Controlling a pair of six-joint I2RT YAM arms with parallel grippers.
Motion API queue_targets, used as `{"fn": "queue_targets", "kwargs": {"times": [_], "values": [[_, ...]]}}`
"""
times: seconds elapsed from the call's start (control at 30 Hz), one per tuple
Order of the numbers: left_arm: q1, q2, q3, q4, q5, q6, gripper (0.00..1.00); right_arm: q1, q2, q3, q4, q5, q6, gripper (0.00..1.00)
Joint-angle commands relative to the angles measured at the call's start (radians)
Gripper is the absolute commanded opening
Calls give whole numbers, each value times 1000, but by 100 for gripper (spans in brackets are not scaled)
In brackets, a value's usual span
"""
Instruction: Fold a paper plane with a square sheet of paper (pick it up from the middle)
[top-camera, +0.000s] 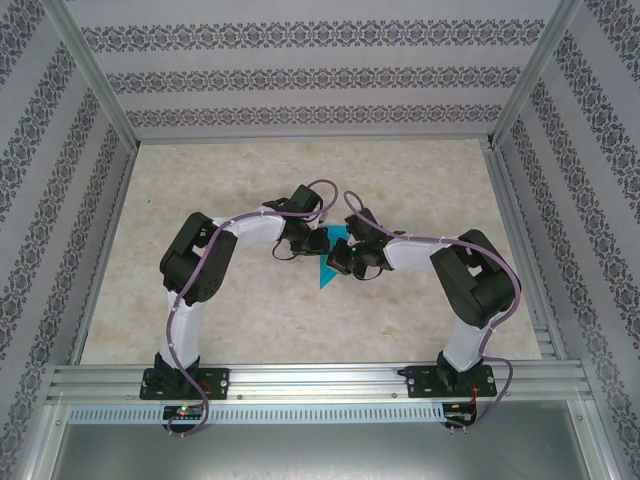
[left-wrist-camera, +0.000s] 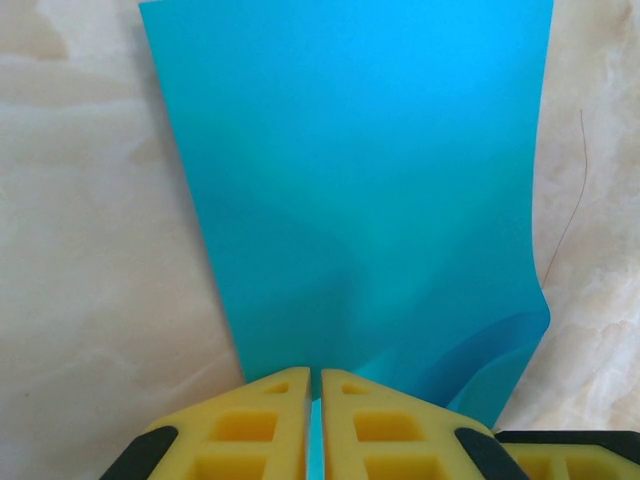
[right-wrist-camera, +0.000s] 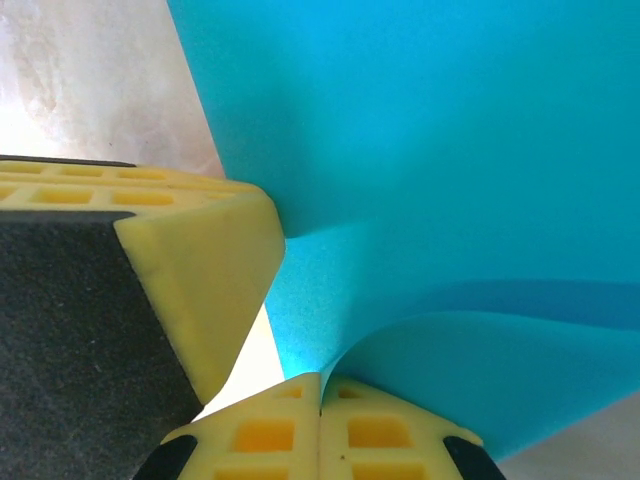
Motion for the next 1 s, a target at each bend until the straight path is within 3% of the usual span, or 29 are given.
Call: {"fn": "queue_targets", "kwargs": {"times": [0.0,0.53,0.73,0.97], "values": [[11,18,13,-27,1,25,12,11,18,16,-12,10,-22,4],[11,9,8,-28,4,24,12,10,44,18,-9,14,-23,5],[27,-51,22,-49,-28,-11,17,9,54,15,-27,18,-32,19],[148,-164,-42,-47,-50,-87,22,11,69,17,-36,20,-38,30]]}}
